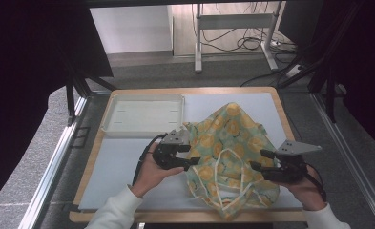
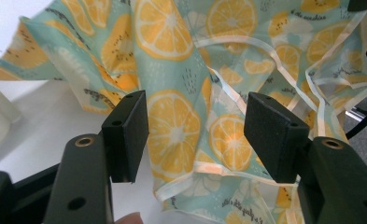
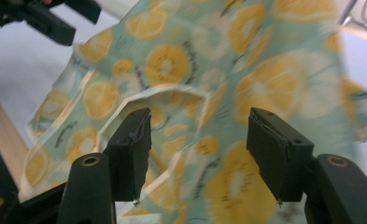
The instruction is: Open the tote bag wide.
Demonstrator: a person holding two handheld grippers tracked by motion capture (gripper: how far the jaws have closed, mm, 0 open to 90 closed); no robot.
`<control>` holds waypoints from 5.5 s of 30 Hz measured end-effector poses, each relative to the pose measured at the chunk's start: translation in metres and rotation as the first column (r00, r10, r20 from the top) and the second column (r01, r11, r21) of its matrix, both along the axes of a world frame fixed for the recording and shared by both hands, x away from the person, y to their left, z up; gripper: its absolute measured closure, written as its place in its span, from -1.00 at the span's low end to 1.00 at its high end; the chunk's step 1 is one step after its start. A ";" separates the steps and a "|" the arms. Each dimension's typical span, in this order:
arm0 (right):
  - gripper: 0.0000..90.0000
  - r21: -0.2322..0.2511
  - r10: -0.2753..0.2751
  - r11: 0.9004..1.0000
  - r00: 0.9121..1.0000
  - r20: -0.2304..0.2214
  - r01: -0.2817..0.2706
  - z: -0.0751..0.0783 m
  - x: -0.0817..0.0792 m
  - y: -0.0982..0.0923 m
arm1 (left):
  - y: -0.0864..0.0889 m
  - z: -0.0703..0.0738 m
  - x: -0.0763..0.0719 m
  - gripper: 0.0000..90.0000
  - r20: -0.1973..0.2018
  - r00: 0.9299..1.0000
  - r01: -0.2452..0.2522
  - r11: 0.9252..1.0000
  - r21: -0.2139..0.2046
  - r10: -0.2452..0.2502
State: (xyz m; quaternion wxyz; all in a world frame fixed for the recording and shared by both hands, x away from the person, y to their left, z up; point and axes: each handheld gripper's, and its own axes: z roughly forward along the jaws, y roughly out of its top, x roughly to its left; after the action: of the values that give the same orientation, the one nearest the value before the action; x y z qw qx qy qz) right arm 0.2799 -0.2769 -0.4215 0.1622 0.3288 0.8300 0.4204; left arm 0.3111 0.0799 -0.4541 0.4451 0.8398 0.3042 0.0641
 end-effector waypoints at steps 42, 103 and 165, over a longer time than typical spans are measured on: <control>-0.16 -0.100 0.036 0.993 0.983 -0.177 -0.054 -0.059 -0.015 0.016 | -0.065 -0.060 -0.028 -0.47 -0.101 0.980 0.191 0.949 0.252 -0.170; -0.16 -0.100 0.044 0.993 0.980 -0.193 -0.064 -0.063 -0.014 0.017 | -0.087 -0.067 -0.050 -0.38 -0.068 0.961 0.274 0.895 0.352 -0.267; 0.25 -0.212 0.257 0.929 0.941 -0.220 -0.304 -0.069 -0.022 0.039 | -0.024 -0.037 -0.016 1.00 -0.155 0.983 0.096 0.995 -0.027 -0.099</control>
State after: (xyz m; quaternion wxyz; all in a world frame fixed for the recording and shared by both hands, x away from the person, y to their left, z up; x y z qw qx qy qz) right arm 0.2580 -0.2375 -0.4903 0.0598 0.2223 0.9253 0.3014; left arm 0.2950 0.0558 -0.4914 0.4305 0.8518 0.2973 -0.0267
